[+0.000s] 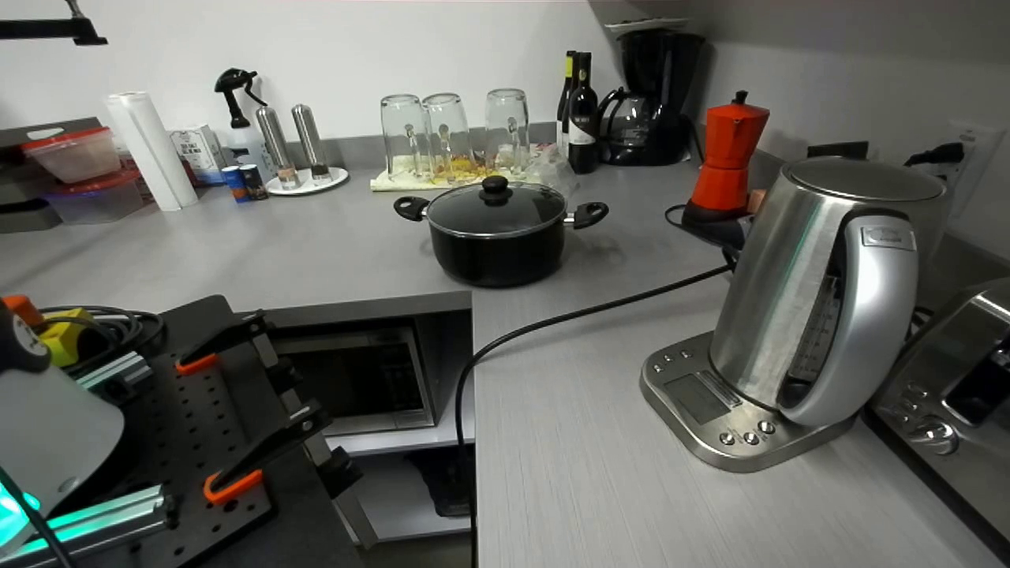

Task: Remove the glass lid from the black pot and put it on the counter

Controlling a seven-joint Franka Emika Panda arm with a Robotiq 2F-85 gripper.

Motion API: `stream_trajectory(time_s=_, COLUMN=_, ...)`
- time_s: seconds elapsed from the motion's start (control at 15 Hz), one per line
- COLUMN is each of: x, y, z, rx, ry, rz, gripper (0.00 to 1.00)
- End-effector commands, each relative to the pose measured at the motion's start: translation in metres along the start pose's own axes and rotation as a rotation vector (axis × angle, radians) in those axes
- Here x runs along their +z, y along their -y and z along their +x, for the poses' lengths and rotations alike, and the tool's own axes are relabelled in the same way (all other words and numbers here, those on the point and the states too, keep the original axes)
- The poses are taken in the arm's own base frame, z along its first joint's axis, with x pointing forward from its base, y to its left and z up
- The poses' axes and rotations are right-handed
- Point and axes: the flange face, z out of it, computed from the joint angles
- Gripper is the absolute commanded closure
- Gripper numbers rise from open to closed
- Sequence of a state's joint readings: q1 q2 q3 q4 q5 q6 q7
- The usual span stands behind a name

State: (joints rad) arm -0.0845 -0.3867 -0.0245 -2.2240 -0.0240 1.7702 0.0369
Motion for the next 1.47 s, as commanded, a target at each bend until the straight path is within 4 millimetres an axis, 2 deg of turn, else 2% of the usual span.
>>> stream_trajectory(time_s=0.0, x=0.004, y=0.024, z=0.038, rx=-0.052, ry=0.010, rz=-0.067, gripper=0.00)
stream_trajectory(time_s=0.33, x=0.020, y=0.051, z=0.080, rx=-0.131, ry=0.006, rz=-0.150, gripper=0.00)
stream_trajectory(time_s=0.67, x=0.049, y=0.085, z=0.115, rx=-0.230, ry=0.005, rz=-0.190, gripper=0.00)
stream_trajectory(time_s=1.07, x=0.083, y=0.123, z=0.150, rx=-0.315, ry=-0.043, rz=-0.176, gripper=0.00)
stream_trajectory(time_s=1.4, x=0.115, y=0.147, z=0.170, rx=-0.369, ry=-0.094, rz=-0.154, gripper=0.00)
